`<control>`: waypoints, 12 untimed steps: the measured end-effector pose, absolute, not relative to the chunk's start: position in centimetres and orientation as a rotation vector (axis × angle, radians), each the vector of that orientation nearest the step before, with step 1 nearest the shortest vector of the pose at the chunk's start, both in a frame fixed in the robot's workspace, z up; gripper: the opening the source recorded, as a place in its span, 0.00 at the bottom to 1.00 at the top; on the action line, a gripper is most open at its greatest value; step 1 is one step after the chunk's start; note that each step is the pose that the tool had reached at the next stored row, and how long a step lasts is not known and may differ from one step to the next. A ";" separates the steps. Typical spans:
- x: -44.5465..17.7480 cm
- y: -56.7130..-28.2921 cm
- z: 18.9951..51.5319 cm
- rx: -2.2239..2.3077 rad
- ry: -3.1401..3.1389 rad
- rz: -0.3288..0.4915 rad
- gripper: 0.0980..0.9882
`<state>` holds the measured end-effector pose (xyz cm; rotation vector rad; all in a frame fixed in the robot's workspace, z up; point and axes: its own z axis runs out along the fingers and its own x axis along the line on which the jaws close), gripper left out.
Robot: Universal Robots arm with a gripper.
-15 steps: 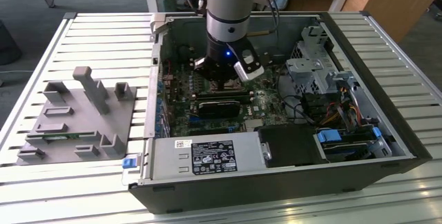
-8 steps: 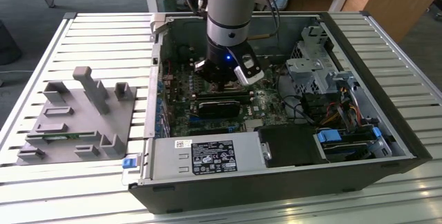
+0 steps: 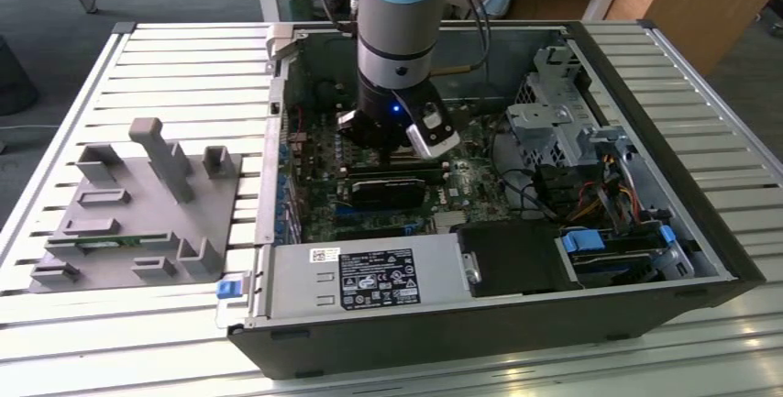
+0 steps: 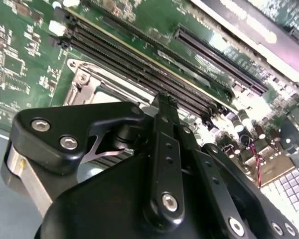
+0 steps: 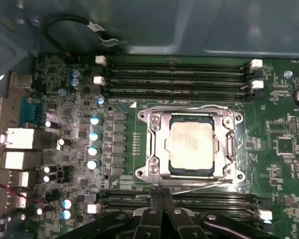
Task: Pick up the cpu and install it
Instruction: 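Install the second cpu locking lever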
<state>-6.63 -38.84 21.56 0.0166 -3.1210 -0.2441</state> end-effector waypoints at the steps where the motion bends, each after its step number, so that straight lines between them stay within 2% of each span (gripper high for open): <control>1: -6.8 -38.8 21.5 0.017 -3.120 -0.250 0.01; 12: -7.4 -38.8 20.4 0.017 -3.115 -0.315 0.01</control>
